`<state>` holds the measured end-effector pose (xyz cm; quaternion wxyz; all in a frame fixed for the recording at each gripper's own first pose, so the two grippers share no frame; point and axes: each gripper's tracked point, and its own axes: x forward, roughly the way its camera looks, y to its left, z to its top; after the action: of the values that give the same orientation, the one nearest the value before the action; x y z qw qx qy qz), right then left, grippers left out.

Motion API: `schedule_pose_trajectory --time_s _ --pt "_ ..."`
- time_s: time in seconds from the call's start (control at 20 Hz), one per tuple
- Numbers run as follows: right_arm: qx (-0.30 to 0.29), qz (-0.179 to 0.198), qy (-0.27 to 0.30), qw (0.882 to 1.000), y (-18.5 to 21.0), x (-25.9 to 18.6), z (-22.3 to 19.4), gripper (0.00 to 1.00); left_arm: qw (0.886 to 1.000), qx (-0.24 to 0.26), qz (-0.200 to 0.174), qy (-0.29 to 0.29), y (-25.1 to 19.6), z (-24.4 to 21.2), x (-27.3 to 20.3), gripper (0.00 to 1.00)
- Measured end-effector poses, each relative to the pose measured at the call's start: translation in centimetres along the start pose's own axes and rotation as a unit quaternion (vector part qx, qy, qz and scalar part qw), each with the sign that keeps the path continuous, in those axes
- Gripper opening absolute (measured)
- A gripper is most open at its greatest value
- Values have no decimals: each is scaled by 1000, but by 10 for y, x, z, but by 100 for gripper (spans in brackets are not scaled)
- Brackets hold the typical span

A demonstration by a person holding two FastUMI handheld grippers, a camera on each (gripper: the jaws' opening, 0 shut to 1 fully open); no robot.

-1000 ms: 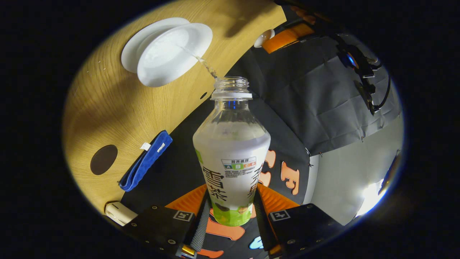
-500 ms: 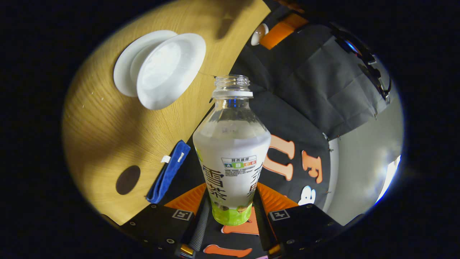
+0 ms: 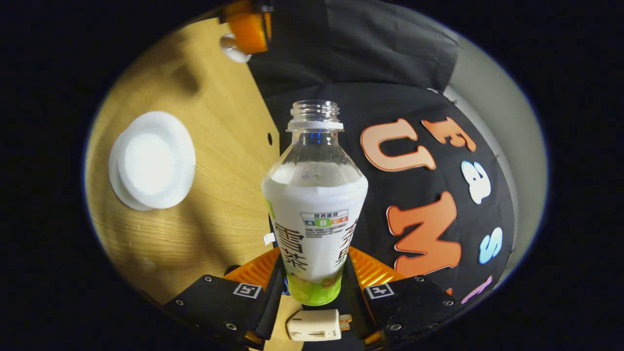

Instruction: Open the teacup lid with one hand, grasp the water bottle and pour water into the teacup with the other hand; after pouring, place the water bottle on the coaster and then close the teacup lid.

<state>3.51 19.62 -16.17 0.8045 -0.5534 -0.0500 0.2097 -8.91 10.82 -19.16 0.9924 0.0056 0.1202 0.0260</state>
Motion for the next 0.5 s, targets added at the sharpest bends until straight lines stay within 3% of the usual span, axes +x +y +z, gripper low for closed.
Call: schedule_pose_trajectory --time_s 0.25,0.5 --pt "132 -34 25 990 -6 -1 -14 63 999 -9 -27 -24 -31 19 -1 29" --pt "280 -47 37 958 5 11 -29 63 998 -15 -43 -47 -58 37 -3 28"
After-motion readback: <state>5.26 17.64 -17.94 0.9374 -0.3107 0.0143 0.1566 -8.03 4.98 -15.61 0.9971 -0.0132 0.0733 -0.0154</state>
